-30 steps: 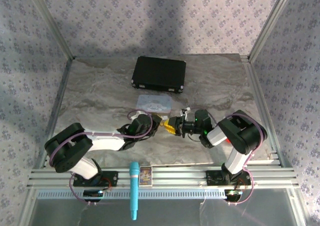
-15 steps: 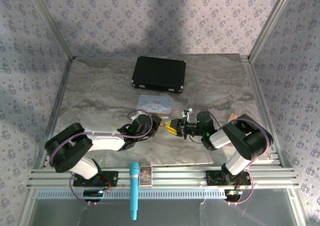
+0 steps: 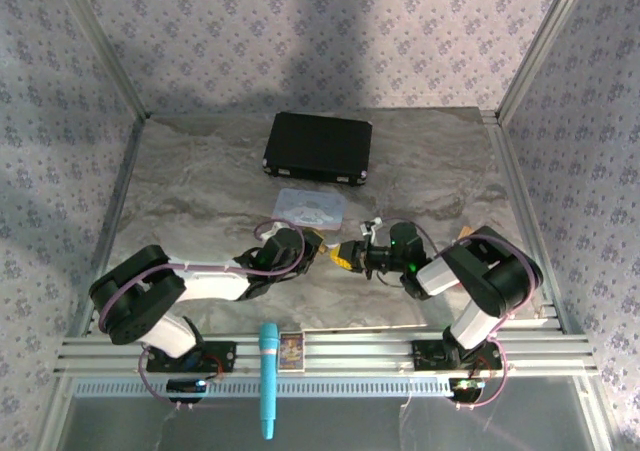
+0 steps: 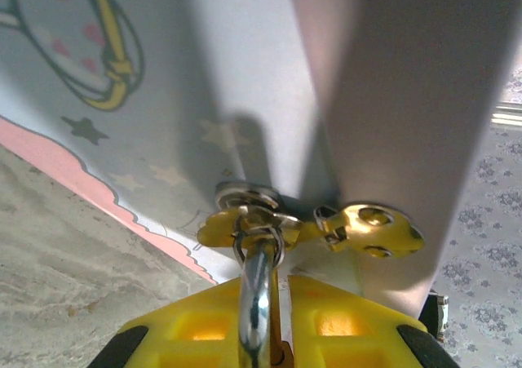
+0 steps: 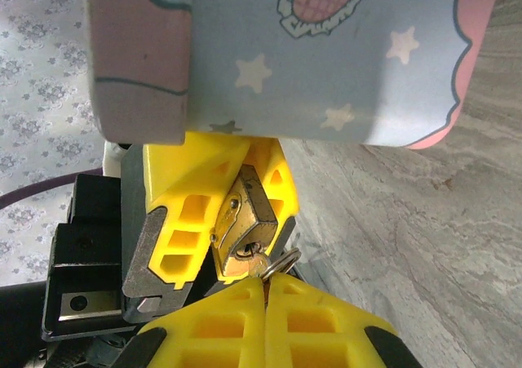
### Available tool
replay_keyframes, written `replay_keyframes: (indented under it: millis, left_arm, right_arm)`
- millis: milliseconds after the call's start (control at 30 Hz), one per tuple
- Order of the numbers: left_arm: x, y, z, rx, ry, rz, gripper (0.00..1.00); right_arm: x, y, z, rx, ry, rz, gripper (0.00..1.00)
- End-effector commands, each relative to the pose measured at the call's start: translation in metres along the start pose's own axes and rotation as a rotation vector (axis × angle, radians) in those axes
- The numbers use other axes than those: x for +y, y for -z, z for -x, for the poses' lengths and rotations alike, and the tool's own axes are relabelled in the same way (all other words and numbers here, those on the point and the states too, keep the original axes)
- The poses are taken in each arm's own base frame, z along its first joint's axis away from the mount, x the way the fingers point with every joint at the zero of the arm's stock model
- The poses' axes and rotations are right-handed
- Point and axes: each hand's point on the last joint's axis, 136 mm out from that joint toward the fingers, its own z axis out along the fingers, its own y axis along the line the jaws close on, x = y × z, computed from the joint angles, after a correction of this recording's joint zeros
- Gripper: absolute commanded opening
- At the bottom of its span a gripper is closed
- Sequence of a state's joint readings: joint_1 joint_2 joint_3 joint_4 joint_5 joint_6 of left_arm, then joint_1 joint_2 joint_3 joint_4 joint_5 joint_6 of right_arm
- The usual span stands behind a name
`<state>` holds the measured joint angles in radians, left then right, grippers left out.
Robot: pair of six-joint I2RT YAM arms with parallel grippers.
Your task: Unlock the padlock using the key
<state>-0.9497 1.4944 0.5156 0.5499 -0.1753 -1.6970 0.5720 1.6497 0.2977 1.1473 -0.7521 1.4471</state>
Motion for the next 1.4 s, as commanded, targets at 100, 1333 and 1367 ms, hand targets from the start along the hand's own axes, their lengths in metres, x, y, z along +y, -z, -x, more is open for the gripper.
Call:
replay_keyframes:
  millis: [100, 1333, 1367]
  left_arm:
    - [-0.041, 0.003, -0.034, 0.138, 0.023, -0.136, 0.00]
    - [-0.019, -0.008, -0.039, 0.153, 0.077, -0.105, 0.00]
    - [-0.021, -0.008, -0.039, 0.156, 0.080, -0.111, 0.00]
  right_arm:
    - [0.018, -0.018, 0.012, 0.013, 0.041, 0.046, 0.05]
    - [0.010, -0.015, 0.016, -0.031, 0.013, -0.022, 0.05]
    - [0.013, -0.017, 0.017, -0.026, -0.018, 0.001, 0.05]
